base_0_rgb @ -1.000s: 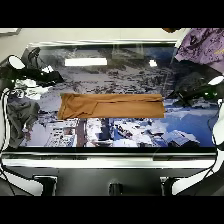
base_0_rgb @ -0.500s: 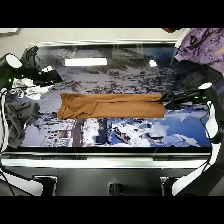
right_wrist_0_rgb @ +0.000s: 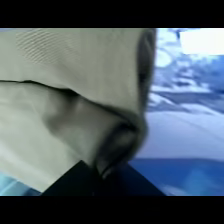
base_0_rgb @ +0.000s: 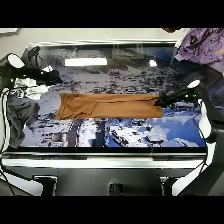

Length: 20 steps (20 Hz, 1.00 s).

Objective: Fold the clothes and pants, and hang the long-sleeved shirts on hangers.

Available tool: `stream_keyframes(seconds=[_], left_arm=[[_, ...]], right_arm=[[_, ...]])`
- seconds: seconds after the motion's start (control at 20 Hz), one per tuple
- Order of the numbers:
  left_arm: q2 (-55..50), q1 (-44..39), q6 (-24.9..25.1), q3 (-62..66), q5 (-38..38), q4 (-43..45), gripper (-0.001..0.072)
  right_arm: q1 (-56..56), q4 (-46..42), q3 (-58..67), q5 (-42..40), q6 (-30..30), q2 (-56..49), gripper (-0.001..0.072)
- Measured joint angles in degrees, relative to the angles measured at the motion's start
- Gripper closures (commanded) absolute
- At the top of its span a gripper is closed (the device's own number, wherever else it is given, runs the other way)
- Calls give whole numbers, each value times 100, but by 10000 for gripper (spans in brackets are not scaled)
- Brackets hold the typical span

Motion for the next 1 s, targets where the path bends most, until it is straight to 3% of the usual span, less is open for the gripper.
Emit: stream_keyframes(seconds=[0.3, 0.6, 1.0], left_arm=[[-404, -852, -162, 0, 409, -772, 688], [-1156, -2337, -306, 4, 1266, -1939, 689], [-1965, -3838, -323, 72, 2457, -3322, 689]], right_arm=[[-129, -874, 149, 496, 697, 1257, 686], [-157, -1799, 579, 1005, 1311, 2402, 686], [-162, -2507, 1716, 1856, 2031, 2791, 686]])
